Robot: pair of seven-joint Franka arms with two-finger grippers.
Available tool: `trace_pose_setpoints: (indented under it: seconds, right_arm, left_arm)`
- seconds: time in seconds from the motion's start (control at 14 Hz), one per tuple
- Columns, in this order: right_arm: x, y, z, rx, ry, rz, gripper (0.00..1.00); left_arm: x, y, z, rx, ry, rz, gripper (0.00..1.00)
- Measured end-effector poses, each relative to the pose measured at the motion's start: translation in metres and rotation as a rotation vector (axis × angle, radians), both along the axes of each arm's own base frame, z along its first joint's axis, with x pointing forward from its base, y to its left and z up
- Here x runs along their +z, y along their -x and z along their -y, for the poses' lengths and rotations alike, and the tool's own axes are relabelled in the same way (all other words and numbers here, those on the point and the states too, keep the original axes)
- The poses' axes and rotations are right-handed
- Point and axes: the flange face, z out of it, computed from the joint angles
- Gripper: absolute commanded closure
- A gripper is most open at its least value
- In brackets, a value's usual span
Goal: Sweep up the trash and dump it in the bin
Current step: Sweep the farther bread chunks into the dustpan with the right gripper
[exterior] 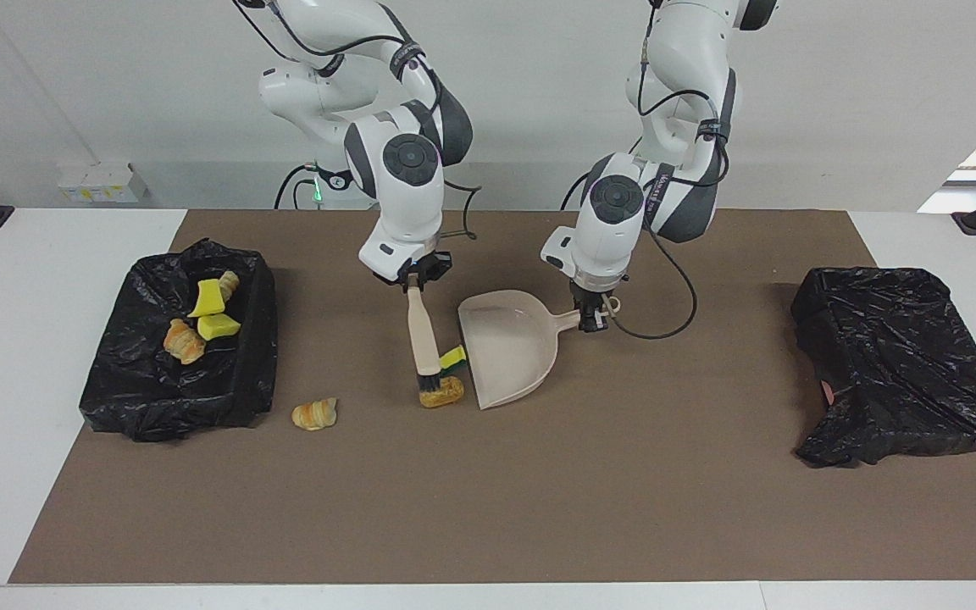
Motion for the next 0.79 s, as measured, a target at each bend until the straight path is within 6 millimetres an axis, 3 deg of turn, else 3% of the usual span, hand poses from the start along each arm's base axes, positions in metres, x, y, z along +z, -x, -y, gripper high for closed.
trace_pose_setpoints:
  seconds: [0.21, 0.43, 0.65, 0.79]
  right_arm:
    - [-0.003, -0.033, 0.06, -0.073, 0.014, 0.025, 1.0]
    - [-0.024, -0.058, 0.12, -0.129, 0.048, 0.031, 1.0]
    - [-0.045, -0.085, 0.149, -0.154, 0.068, 0.026, 1.0]
    - [-0.058, -0.099, 0.156, -0.15, 0.084, 0.017, 1.0]
  left_arm:
    - [0.0, 0.0, 0.0, 0.0, 0.0, 0.0, 1.0]
    - [0.0, 0.0, 0.0, 0.0, 0.0, 0.0, 1.0]
    - [0.0, 0.0, 0.0, 0.0, 0.0, 0.0, 1.0]
    - [0.0, 0.0, 0.0, 0.0, 0.0, 0.0, 1.0]
